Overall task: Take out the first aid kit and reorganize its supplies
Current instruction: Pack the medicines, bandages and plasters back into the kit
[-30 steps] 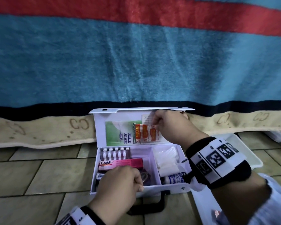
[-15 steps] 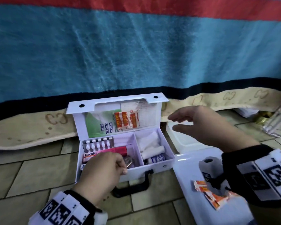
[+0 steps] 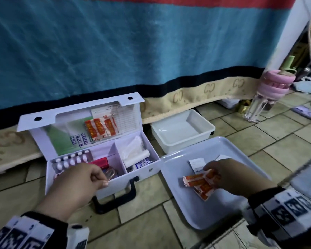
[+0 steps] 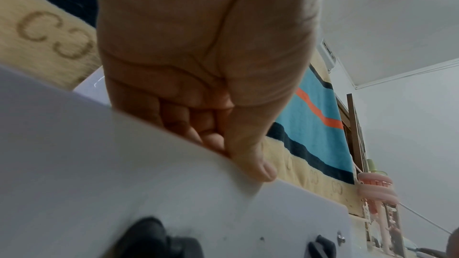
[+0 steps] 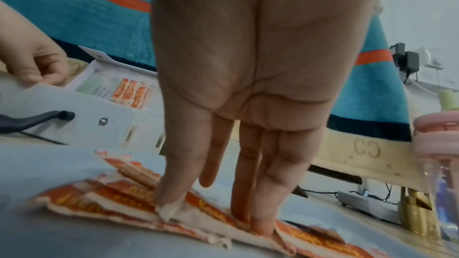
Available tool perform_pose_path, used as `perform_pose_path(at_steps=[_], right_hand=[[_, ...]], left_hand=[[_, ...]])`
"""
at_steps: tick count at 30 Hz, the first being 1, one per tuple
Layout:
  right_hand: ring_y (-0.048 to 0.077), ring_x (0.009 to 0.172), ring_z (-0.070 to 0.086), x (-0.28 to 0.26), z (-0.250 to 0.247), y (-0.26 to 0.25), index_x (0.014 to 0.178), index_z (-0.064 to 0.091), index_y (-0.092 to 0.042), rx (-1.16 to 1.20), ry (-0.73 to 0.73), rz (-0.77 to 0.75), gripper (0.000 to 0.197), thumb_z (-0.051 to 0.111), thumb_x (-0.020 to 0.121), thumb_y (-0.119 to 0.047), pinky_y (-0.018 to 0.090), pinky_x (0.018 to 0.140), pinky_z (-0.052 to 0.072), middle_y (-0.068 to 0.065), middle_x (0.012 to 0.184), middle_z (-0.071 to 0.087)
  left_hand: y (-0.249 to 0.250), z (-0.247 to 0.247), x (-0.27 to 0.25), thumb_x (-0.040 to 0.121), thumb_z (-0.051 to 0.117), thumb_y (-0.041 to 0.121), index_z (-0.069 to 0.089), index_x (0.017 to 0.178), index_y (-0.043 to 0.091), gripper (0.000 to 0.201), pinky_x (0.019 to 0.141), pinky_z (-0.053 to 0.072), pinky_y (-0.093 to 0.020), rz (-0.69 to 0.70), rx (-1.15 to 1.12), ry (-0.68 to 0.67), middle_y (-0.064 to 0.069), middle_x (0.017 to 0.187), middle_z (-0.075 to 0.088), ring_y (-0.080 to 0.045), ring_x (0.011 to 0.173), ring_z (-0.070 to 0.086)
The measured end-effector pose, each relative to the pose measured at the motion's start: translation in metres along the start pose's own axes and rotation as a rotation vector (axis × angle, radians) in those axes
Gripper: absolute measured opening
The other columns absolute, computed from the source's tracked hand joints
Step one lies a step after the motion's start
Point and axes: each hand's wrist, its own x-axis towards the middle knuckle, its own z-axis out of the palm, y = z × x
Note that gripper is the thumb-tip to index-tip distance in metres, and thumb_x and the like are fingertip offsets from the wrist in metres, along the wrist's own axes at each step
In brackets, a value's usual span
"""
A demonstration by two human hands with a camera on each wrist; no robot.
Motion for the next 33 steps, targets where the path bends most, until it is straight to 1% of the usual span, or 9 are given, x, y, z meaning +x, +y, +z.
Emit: perform_pose_path(at_steps=[2,5,10,14,18,24,28,31,33], right_hand=[[0.016,0.111,0.055,0.003,0.0,-0.002,0.118,0.058,-0.038,-0.023,0.006,-0.008,0.038,0.063,0.082,-0.029,0.028,0.092,0.044,-0.005,0.116,0.063],[0.018,0.107,0.056,0.002,-0.001,-0.007,0.109,0.061,-0.034,-0.072,0.006,-0.008,0.026,0.058,0.085,-0.024,0.03,0.091,0.045,-0.004,0.111,0.064],[0.021,0.108,0.056,-0.004,-0.003,-0.018,0.127,0.047,-0.038,-0.051,0.006,-0.046,0.037,0.044,0.093,-0.021,0.026,0.077,0.034,0.002,0.109,0.061],[0.024,0.103,0.058,-0.002,-0.002,-0.031,0.12,0.05,-0.032,-0.073,0.016,-0.073,0.029,0.051,0.091,-0.038,0.031,0.079,0.038,0.005,0.11,0.063],[0.027,0.104,0.057,-0.001,0.0,-0.038,0.117,0.049,-0.021,-0.176,0.022,-0.091,0.026,0.048,0.094,-0.033,0.03,0.072,0.033,0.008,0.111,0.061],[0.027,0.102,0.058,-0.003,-0.004,-0.037,0.114,0.05,-0.019,-0.188,0.018,-0.102,0.021,0.04,0.096,-0.023,0.029,0.072,0.034,0.007,0.109,0.061],[0.025,0.096,0.056,-0.006,-0.01,-0.034,0.1,0.046,-0.025,-0.139,0.001,-0.094,0.01,0.039,0.095,-0.019,0.029,0.072,0.034,0.001,0.096,0.052],[0.022,0.099,0.055,-0.004,-0.018,-0.03,0.115,0.051,-0.023,-0.096,-0.032,-0.097,0.023,0.041,0.095,-0.023,0.029,0.077,0.04,0.002,0.11,0.059],[0.018,0.091,0.056,-0.003,-0.026,-0.029,0.108,0.055,-0.025,-0.033,0.035,-0.111,0.017,0.047,0.093,-0.028,0.03,0.076,0.045,-0.001,0.107,0.063]], left_hand=[[-0.001,0.0,0.0,0.075,0.077,0.026,0.066,0.057,0.03,0.021,0.058,0.041,-0.023,-0.002,-0.002,0.0,0.009,0.064,0.067,-0.006,0.066,0.061],[0.0,0.001,-0.003,0.075,0.077,0.025,0.067,0.058,0.028,0.02,0.058,0.042,-0.023,0.008,-0.007,0.015,0.009,0.066,0.068,-0.007,0.067,0.061],[0.002,0.003,-0.007,0.077,0.075,0.026,0.066,0.061,0.03,0.019,0.053,0.036,-0.022,0.012,0.018,0.044,0.01,0.067,0.066,-0.005,0.065,0.059],[0.003,0.003,-0.009,0.077,0.076,0.025,0.066,0.061,0.029,0.019,0.054,0.036,-0.022,0.013,0.017,0.057,0.01,0.066,0.066,-0.005,0.065,0.059],[0.001,0.006,-0.01,0.075,0.076,0.027,0.065,0.058,0.032,0.021,0.055,0.037,-0.023,0.003,0.032,0.089,0.011,0.064,0.066,-0.006,0.065,0.059],[0.003,0.005,-0.01,0.076,0.076,0.026,0.064,0.058,0.029,0.021,0.053,0.033,-0.022,-0.004,0.013,0.092,0.013,0.061,0.064,-0.003,0.062,0.057],[0.003,0.005,-0.01,0.076,0.076,0.027,0.064,0.059,0.03,0.021,0.053,0.033,-0.022,-0.007,0.018,0.09,0.012,0.062,0.064,-0.003,0.062,0.057],[0.003,0.004,-0.01,0.077,0.075,0.029,0.064,0.061,0.031,0.02,0.054,0.035,-0.023,-0.014,0.015,0.072,0.01,0.065,0.065,-0.006,0.063,0.058],[0.003,0.003,-0.009,0.077,0.074,0.029,0.064,0.061,0.031,0.019,0.055,0.035,-0.023,-0.009,0.013,0.063,0.011,0.066,0.065,-0.004,0.065,0.058]])
